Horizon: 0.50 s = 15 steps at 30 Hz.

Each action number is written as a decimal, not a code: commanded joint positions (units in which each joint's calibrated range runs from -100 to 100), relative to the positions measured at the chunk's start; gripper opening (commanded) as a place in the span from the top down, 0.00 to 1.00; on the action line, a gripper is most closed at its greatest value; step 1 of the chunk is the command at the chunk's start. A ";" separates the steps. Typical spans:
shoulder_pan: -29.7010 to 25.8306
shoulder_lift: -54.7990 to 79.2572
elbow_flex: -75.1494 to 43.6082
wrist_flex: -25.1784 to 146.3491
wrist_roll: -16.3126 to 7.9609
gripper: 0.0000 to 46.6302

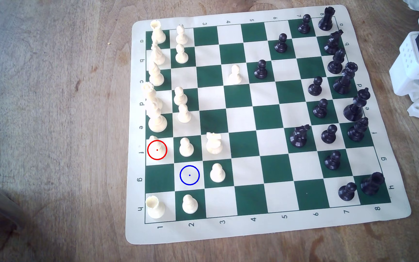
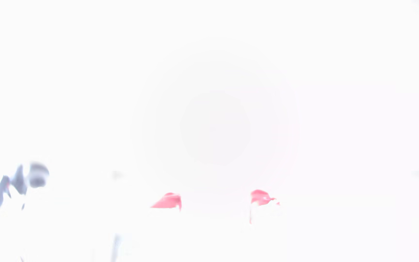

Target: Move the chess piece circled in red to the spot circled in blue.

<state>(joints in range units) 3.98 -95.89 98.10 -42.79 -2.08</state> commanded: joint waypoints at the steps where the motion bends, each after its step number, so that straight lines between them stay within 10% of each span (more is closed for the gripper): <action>1: -4.10 3.11 -10.07 31.98 1.47 0.92; 5: -9.89 10.67 -18.41 43.28 2.83 0.87; 9: -13.25 26.45 -30.38 50.57 2.98 0.51; 15: -16.38 52.09 -47.06 56.63 0.68 0.51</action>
<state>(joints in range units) -10.32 -58.53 64.21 11.31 -0.56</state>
